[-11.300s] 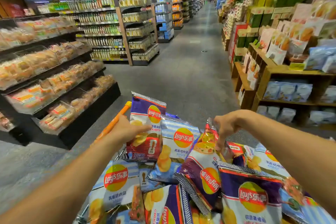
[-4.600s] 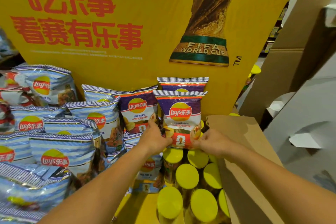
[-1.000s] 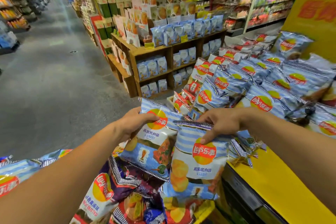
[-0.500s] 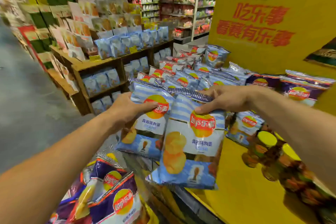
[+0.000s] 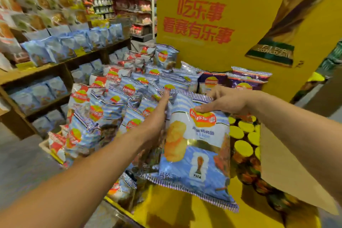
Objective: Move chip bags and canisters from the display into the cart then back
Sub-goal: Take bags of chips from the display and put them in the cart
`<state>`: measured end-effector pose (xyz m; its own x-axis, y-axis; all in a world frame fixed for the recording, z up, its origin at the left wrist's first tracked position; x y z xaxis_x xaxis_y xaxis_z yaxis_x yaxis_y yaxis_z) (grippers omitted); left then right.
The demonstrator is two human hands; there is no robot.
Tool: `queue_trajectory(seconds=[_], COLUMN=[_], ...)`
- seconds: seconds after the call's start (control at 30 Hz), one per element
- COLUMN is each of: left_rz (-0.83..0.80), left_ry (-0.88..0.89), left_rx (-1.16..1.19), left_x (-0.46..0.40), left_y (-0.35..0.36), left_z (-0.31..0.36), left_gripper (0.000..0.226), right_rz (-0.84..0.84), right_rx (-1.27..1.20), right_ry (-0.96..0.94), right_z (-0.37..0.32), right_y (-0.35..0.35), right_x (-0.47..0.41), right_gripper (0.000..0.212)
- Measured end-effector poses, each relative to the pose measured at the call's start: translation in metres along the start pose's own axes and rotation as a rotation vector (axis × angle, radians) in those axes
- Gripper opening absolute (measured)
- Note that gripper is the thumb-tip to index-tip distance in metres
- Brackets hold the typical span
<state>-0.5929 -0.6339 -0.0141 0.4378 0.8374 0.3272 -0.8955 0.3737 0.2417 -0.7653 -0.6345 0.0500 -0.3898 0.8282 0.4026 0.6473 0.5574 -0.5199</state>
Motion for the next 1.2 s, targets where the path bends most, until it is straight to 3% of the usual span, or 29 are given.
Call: queue_trajectory(seconds=[0.07, 0.13, 0.2, 0.3, 0.4, 0.47, 0.7, 0.8, 0.87, 0.93, 1.03, 1.1, 1.2], left_rz=[0.126, 0.285, 0.377, 0.258, 0.118, 0.033, -0.042, -0.142, -0.218, -0.249, -0.201, -0.139, -0.189], left_ry=[0.105, 0.252, 0.403, 0.536, 0.51, 0.464, 0.295, 0.251, 0.147, 0.045, 0.073, 0.108, 0.049], left_rx=[-0.122, -0.395, -0.6, -0.733, -1.022, -1.214, -1.506, -1.622, -1.658, -1.677, -1.781, -1.838, -1.835], left_x=[-0.014, -0.03, -0.035, -0.045, -0.063, -0.073, -0.125, -0.151, -0.175, -0.194, -0.217, -0.226, -0.231], left_y=[0.003, -0.005, -0.005, 0.013, 0.025, 0.029, 0.016, 0.022, 0.02, 0.017, 0.024, 0.026, 0.017], left_z=[0.004, 0.004, 0.001, -0.018, -0.051, -0.072, -0.129, -0.154, -0.179, -0.196, -0.202, -0.198, -0.202], left_gripper=[0.055, 0.058, 0.045, 0.039, 0.041, 0.04, 0.044, 0.03, 0.047, 0.064, 0.065, 0.059, 0.059], right_rz=[0.026, 0.124, 0.198, 0.206, 0.153, 0.14, 0.098, 0.112, 0.109, 0.151, 0.28, 0.2, -0.043], right_rx=[-0.027, -0.028, -0.007, -0.032, -0.067, -0.068, 0.014, 0.058, 0.106, 0.282, 0.64, 0.768, 0.833], right_ry=[0.079, 0.15, 0.224, 0.261, 0.308, 0.309, 0.318, 0.278, 0.29, 0.306, 0.298, 0.31, 0.386], right_z=[0.034, 0.065, 0.09, 0.117, 0.142, 0.156, 0.191, 0.207, 0.217, 0.227, 0.231, 0.235, 0.243], right_y=[-0.009, -0.018, -0.02, -0.011, -0.002, 0.004, 0.006, -0.003, -0.011, -0.021, -0.031, -0.026, -0.013], right_x=[-0.01, -0.019, -0.029, -0.048, -0.074, -0.092, -0.152, -0.175, -0.189, -0.198, -0.204, -0.21, -0.216], right_gripper=[0.059, 0.056, 0.055, 0.054, 0.031, 0.03, 0.078, 0.064, 0.054, 0.06, 0.04, 0.028, 0.029])
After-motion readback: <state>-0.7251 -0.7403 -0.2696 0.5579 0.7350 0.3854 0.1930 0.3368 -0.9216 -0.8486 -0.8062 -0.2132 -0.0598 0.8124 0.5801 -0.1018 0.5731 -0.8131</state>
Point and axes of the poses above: each hand's wrist, its own x-axis away from the middle knuckle, its own y-axis out of the palm, z = x × y, the point moved 6 cm from there along -x, towards the middle knuckle, and after that the axes turned 5 degrees about -z, right-handed, at the moved point
